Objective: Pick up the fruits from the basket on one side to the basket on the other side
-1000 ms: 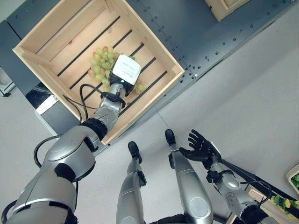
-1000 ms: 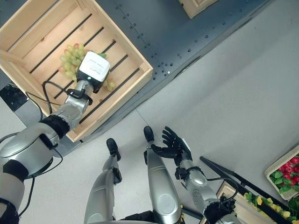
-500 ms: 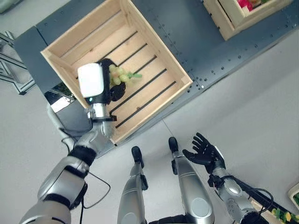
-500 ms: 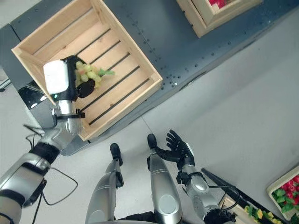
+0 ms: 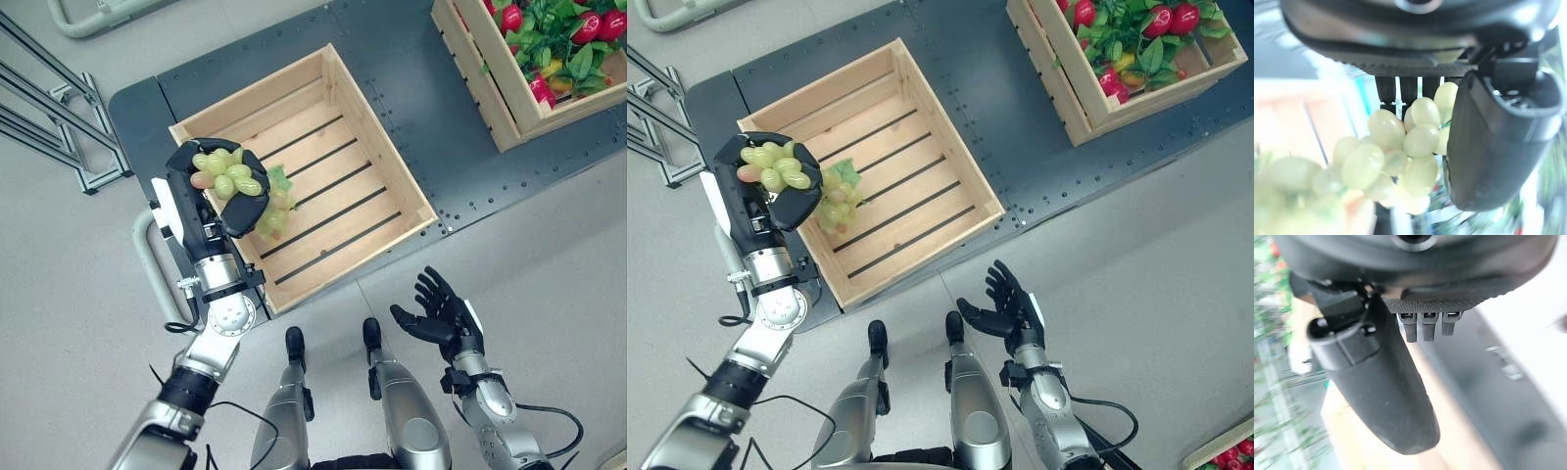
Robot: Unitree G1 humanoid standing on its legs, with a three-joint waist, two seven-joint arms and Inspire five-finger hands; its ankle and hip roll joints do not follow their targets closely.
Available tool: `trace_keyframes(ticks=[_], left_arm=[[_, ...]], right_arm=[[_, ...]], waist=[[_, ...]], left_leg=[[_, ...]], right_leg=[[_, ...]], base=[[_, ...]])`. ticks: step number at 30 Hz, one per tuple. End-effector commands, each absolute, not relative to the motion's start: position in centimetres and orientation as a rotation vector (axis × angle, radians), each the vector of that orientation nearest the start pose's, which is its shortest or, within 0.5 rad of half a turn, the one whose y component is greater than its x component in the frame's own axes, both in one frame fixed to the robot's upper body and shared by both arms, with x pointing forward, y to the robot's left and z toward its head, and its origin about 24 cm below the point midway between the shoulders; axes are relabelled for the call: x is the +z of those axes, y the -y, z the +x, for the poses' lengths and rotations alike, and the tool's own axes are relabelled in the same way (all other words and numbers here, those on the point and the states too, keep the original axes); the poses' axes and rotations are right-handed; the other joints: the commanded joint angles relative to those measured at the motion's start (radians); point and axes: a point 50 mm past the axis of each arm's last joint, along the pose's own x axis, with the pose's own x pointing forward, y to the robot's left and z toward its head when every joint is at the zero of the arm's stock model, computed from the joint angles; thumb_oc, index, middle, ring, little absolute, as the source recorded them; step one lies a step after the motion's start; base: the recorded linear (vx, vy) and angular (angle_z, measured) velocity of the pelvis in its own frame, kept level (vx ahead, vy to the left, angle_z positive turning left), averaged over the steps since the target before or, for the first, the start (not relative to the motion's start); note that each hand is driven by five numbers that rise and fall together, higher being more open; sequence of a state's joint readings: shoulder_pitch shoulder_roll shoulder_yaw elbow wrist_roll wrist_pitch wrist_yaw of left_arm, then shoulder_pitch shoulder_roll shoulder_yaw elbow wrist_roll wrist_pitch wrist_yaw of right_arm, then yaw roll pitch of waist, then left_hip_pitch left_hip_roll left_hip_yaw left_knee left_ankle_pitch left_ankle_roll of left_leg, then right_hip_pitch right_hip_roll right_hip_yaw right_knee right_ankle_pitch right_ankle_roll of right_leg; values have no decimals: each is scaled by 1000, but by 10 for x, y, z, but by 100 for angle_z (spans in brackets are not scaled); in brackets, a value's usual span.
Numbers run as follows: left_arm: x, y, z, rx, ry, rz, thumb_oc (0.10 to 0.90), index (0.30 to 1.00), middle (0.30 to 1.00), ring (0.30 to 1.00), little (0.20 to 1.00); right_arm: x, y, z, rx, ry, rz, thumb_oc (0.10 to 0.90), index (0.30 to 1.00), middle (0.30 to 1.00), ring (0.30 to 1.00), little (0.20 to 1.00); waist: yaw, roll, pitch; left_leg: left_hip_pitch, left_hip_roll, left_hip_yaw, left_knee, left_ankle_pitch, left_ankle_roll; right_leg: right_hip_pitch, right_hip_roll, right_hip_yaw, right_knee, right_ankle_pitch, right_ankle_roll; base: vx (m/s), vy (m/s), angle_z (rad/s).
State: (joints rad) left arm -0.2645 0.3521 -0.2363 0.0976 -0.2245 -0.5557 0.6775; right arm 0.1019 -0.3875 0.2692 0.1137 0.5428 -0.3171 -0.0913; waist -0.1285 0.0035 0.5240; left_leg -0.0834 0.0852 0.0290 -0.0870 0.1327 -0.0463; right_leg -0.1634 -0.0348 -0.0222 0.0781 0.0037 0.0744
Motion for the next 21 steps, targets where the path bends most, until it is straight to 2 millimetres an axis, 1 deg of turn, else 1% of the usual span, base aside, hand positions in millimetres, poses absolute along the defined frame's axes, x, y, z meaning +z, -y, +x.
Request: trace_keyframes(ticks=[1, 2, 3, 4, 5, 6, 7, 9, 11, 15, 21], left_arm=[[156, -178, 264, 137, 825, -430, 400, 300, 300, 300, 300], [152, -176, 262, 64, 792, -547, 400, 300, 300, 300, 300], [152, -176, 261, 56, 787, -560, 400, 300, 300, 300, 300], [149, -176, 261, 23, 768, -638, 400, 300, 300, 300, 300], [140, -172, 259, -58, 718, -787, 400, 300, 300, 300, 300], [134, -170, 258, -115, 692, -873, 400, 300, 300, 300, 300], [131, -168, 257, -135, 674, -918, 400, 300, 300, 300, 300], [122, -161, 256, -194, 615, -1062, 400, 300, 300, 300, 300], [118, -158, 257, -236, 584, -1161, 400, 300, 300, 300, 300], [116, -147, 260, -296, 529, -1282, 400, 300, 300, 300, 300], [113, -136, 263, -375, 481, -1464, 400, 300, 300, 300, 300]], right_arm=[[50, 193, 219, 31, 196, 113, 800, 900, 900, 900, 900], [61, 192, 220, 52, 241, 110, 800, 900, 900, 900, 900], [63, 192, 220, 54, 243, 110, 800, 900, 900, 900, 900], [68, 191, 220, 70, 273, 104, 800, 900, 900, 900, 900], [80, 188, 221, 108, 316, 83, 800, 900, 900, 900, 900], [90, 186, 221, 143, 355, 69, 800, 900, 900, 900, 900], [95, 184, 221, 159, 371, 67, 800, 900, 900, 900, 900], [107, 177, 222, 220, 409, 75, 800, 900, 900, 900, 900], [114, 173, 223, 274, 426, 91, 800, 900, 900, 900, 900], [128, 165, 227, 367, 469, 96, 800, 900, 900, 900, 900], [145, 155, 234, 512, 498, 119, 800, 900, 900, 900, 900]], waist=[[13, -37, -236], [19, -38, -256], [19, -38, -258], [21, -38, -266], [27, -40, -295], [31, -41, -315], [33, -42, -328], [42, -43, -369], [46, -45, -387], [58, -56, -420], [75, -71, -450]], left_leg=[[-21, -28, -43, 0, -29, 33], [-6, -27, -42, 0, -35, 35], [-4, -27, -42, 0, -36, 35], [1, -28, -41, 0, -38, 35], [22, -27, -36, 0, -46, 36], [37, -27, -31, 0, -54, 37], [44, -26, -28, 0, -57, 38], [72, -24, -14, 0, -72, 42], [86, -24, -8, 0, -81, 45], [108, -24, 0, 0, -98, 48], [131, -19, 7, 0, -117, 50]], right_leg=[[43, -4, 24, -83, 64, -39], [59, -7, 22, -90, 66, -37], [62, -7, 21, -92, 66, -36], [68, -9, 20, -96, 68, -35], [90, -15, 21, -111, 73, -32], [106, -19, 22, -123, 78, -29], [114, -21, 23, -130, 81, -28], [139, -24, 28, -146, 84, -24], [154, -25, 28, -153, 83, -22], [178, -29, 27, -163, 79, -16], [196, -35, 23, -165, 76, -7]], base=[[45, 23, 10], [37, 16, 9], [28, 15, 9], [63, 21, 10], [89, 37, 5], [108, 37, 4], [113, 30, -2], [127, 19, -3], [90, 12, -6], [73, -8, 0], [49, -18, 1]])
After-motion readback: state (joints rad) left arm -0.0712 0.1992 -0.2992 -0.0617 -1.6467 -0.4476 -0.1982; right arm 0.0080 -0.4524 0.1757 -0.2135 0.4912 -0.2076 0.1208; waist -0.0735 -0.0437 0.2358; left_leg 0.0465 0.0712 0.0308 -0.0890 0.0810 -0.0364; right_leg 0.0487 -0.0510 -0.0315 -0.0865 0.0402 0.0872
